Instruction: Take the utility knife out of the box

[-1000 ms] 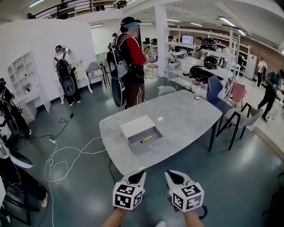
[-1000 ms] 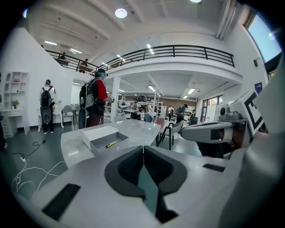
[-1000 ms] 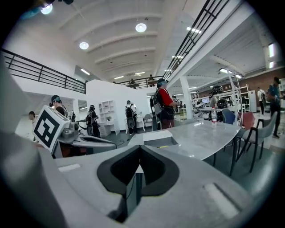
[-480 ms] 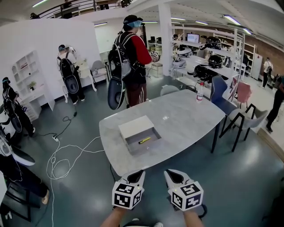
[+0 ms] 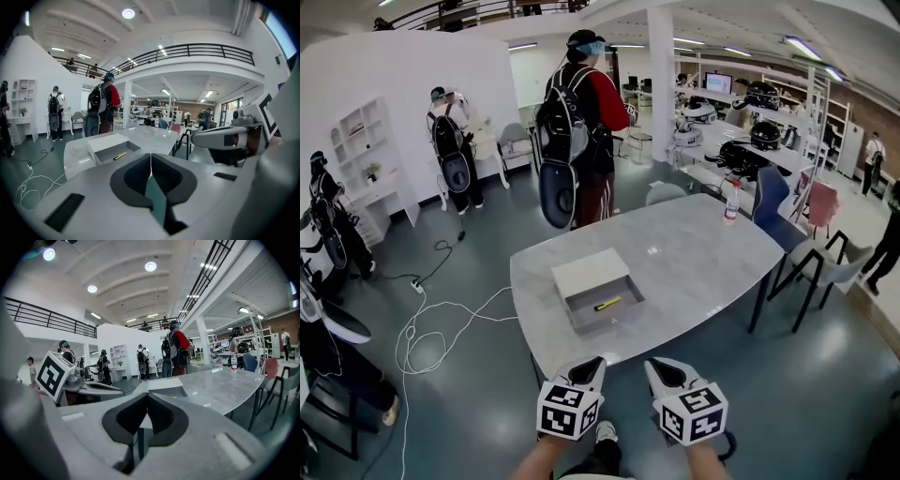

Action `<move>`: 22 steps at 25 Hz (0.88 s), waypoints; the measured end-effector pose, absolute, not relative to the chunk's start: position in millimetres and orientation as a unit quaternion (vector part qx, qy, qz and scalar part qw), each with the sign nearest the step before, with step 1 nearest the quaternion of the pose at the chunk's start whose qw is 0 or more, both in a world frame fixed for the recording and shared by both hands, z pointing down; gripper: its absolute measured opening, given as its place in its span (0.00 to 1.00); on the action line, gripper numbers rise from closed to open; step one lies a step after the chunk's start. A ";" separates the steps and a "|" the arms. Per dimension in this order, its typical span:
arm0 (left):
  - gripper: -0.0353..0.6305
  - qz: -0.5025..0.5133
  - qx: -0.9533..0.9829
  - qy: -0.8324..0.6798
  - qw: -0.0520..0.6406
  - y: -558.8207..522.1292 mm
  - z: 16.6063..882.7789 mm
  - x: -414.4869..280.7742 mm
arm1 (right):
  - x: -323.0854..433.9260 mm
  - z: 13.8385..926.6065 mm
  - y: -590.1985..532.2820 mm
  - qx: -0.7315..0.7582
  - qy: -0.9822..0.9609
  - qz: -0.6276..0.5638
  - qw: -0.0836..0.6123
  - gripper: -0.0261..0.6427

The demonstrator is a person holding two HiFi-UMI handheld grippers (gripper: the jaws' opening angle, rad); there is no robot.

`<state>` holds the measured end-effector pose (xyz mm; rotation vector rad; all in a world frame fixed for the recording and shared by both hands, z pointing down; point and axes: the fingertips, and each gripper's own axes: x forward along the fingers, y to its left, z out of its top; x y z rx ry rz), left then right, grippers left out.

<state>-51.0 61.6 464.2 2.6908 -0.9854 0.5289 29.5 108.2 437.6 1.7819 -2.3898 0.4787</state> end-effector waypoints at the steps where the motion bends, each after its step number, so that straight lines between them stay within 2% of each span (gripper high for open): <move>1: 0.08 0.180 0.917 -0.337 0.114 55.7 464.9 -50.6 | 29.5 438.1 102.3 0.588 -0.791 0.158 0.062 0.05; 22: 0.08 0.188 0.910 -0.342 0.142 -114.6 492.2 -35.8 | 41.5 457.9 -74.0 0.569 -0.797 0.177 0.101 0.05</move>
